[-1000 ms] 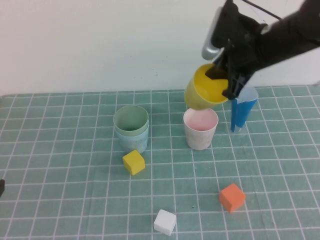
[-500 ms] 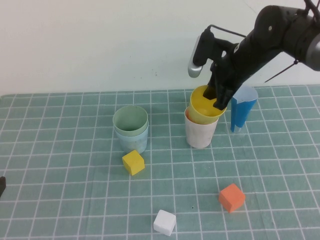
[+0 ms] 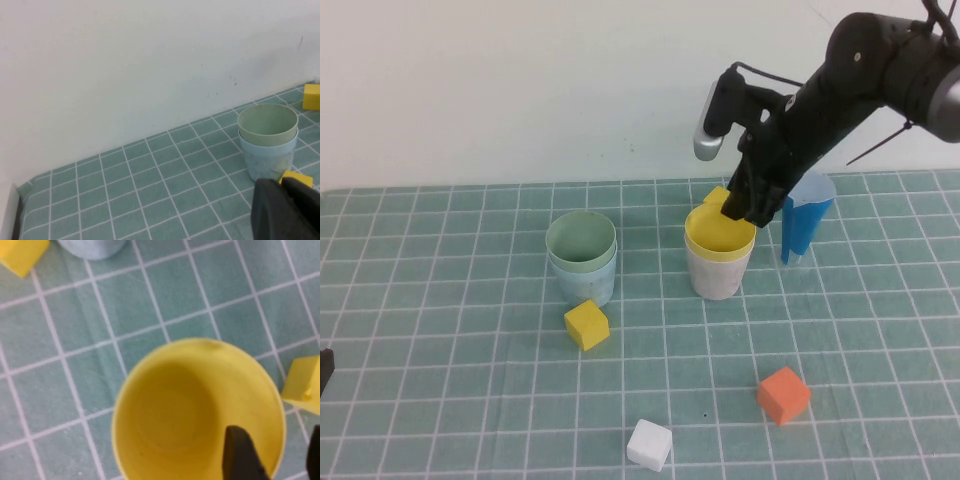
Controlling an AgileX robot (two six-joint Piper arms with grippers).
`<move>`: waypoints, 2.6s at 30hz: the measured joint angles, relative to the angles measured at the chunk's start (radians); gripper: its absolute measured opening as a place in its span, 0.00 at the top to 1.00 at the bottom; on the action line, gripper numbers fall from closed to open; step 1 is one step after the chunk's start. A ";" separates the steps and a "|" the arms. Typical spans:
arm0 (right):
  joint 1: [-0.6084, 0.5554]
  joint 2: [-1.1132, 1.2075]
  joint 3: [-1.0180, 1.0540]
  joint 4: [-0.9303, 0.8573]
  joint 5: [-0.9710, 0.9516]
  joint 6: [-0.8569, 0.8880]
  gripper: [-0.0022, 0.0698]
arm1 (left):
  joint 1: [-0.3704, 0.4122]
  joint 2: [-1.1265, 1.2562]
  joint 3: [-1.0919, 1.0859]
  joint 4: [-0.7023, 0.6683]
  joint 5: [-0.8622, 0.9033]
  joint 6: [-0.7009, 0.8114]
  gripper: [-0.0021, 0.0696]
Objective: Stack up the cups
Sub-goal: Pick up the pink cup, then place the pink cup on the green cup
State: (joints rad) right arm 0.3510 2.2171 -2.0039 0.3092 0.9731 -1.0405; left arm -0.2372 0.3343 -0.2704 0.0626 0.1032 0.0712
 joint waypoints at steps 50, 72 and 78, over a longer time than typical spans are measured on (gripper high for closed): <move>0.078 0.119 -0.029 0.040 0.095 -0.051 0.85 | 0.000 0.000 0.000 0.000 -0.002 -0.002 0.97; 0.281 0.136 -0.441 0.079 0.145 0.028 0.86 | 0.000 0.000 0.000 0.000 -0.004 -0.001 0.97; 0.281 0.176 -0.441 0.060 0.180 0.028 0.86 | 0.000 0.000 0.000 0.000 -0.004 -0.001 0.97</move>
State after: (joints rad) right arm 0.6319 2.3932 -2.4451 0.3691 1.1533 -1.0128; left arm -0.2372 0.3343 -0.2704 0.0626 0.0989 0.0706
